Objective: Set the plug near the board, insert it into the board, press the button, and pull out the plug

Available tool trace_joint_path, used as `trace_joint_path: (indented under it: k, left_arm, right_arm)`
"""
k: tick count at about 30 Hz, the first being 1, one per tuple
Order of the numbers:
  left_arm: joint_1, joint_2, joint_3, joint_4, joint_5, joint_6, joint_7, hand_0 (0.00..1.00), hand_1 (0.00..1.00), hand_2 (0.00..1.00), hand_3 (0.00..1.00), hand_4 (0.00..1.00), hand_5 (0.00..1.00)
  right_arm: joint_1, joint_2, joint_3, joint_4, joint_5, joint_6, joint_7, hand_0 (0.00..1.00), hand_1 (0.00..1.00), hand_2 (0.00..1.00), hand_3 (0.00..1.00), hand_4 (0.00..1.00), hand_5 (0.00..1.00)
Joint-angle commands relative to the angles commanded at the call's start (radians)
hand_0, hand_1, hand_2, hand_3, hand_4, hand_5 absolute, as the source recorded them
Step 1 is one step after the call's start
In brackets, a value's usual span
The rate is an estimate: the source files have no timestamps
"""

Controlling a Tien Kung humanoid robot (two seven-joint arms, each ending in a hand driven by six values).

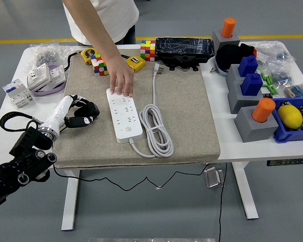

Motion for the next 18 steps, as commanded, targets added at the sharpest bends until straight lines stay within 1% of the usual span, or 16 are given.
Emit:
trace_joint_path:
  k: [4,5,8,10,11,13,14,16,17,18]
  left_arm:
    - [0.002,0.002,-0.023,-0.012,0.016,-0.008,0.009,0.810,0.822,0.817,0.787,0.970,0.209]
    - [0.005,0.003,-0.035,-0.020,0.019,-0.011,0.011,0.828,0.843,0.847,0.805,0.998,0.261]
    - [0.017,0.005,-0.069,-0.045,-0.012,-0.003,-0.011,0.828,0.843,0.847,0.805,0.998,0.261]
    - [0.031,0.005,-0.107,-0.068,-0.068,0.012,-0.055,0.828,0.843,0.847,0.805,0.998,0.261]
    - [0.038,0.004,-0.129,-0.078,-0.105,0.019,-0.081,0.750,0.765,0.765,0.769,0.938,0.374]
    - [0.049,0.003,-0.163,-0.092,-0.175,0.026,-0.126,0.750,0.765,0.765,0.769,0.938,0.374]
    - [0.054,0.002,-0.183,-0.098,-0.212,0.025,-0.136,0.750,0.765,0.765,0.769,0.938,0.374]
    - [0.062,0.000,-0.222,-0.104,-0.278,0.010,-0.109,0.750,0.765,0.765,0.769,0.938,0.374]
    - [0.064,0.000,-0.237,-0.104,-0.286,0.007,-0.096,0.639,0.658,0.656,0.586,0.821,0.355]
    - [0.065,0.000,-0.258,-0.102,-0.282,0.007,-0.076,0.639,0.658,0.656,0.586,0.821,0.355]
  right_arm:
    - [0.000,0.000,0.002,-0.001,-0.001,0.000,0.000,0.609,0.672,0.684,0.564,0.914,0.441]
    - [0.000,0.000,0.001,-0.001,0.000,0.000,-0.001,0.609,0.672,0.684,0.563,0.913,0.440]
    - [0.001,-0.001,-0.001,0.000,0.001,0.000,0.000,0.609,0.672,0.684,0.563,0.913,0.440]
    - [0.002,-0.001,-0.005,0.000,0.002,0.000,0.000,0.609,0.672,0.684,0.563,0.913,0.440]
    - [0.002,-0.001,-0.007,0.000,0.003,0.000,0.000,0.609,0.672,0.684,0.563,0.914,0.441]
    - [0.001,-0.001,-0.011,0.001,0.004,0.000,0.000,0.609,0.672,0.684,0.563,0.914,0.441]
    - [0.002,-0.002,-0.013,0.001,0.006,-0.001,0.000,0.609,0.672,0.684,0.563,0.914,0.441]
    - [0.000,-0.002,-0.019,0.000,0.009,-0.001,0.001,0.609,0.672,0.684,0.563,0.914,0.441]
    - [-0.001,-0.002,-0.022,0.000,0.011,-0.001,0.001,0.609,0.673,0.684,0.563,0.913,0.440]
    - [-0.001,-0.001,-0.026,-0.001,0.014,0.000,0.001,0.609,0.673,0.684,0.563,0.913,0.440]
